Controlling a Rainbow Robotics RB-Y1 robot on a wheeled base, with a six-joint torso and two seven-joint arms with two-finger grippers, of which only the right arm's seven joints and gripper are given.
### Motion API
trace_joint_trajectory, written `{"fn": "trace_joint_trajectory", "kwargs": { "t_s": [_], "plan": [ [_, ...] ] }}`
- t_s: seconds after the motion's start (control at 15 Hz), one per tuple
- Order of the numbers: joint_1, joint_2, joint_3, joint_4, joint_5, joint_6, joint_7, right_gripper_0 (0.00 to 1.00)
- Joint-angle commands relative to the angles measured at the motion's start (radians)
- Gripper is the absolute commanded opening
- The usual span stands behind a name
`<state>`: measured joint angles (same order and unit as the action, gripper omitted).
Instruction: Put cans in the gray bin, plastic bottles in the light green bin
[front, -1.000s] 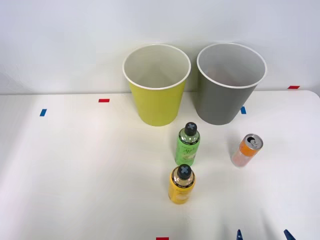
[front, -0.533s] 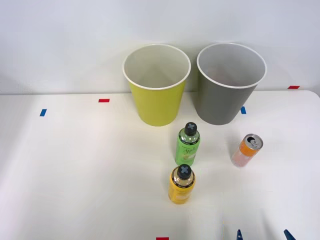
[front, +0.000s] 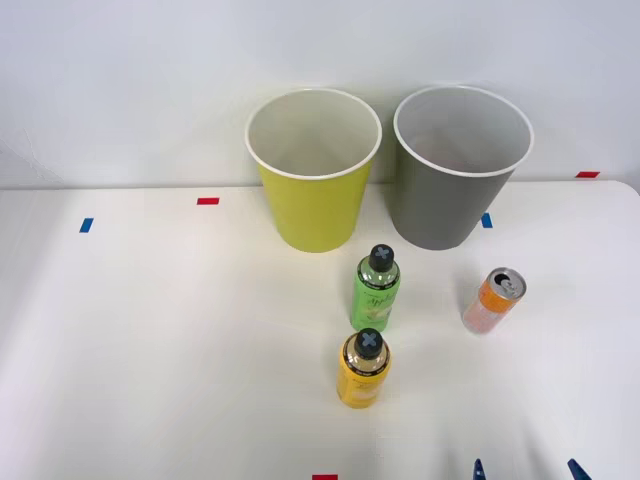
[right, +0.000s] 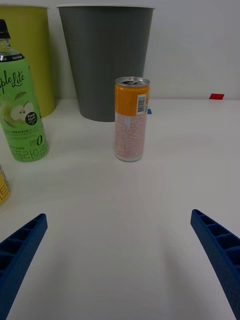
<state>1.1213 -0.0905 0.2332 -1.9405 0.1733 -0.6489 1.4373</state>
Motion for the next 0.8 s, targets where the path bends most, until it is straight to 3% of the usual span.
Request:
{"fn": "trace_joint_trajectory", "kwargs": {
  "t_s": [0.07, 0.8],
  "plan": [
    [0.000, 0.000, 0.000, 0.000, 0.000, 0.000, 0.000, 1.00],
    [0.000, 0.000, 0.000, 0.000, 0.000, 0.000, 0.000, 1.00]
  ]
}}
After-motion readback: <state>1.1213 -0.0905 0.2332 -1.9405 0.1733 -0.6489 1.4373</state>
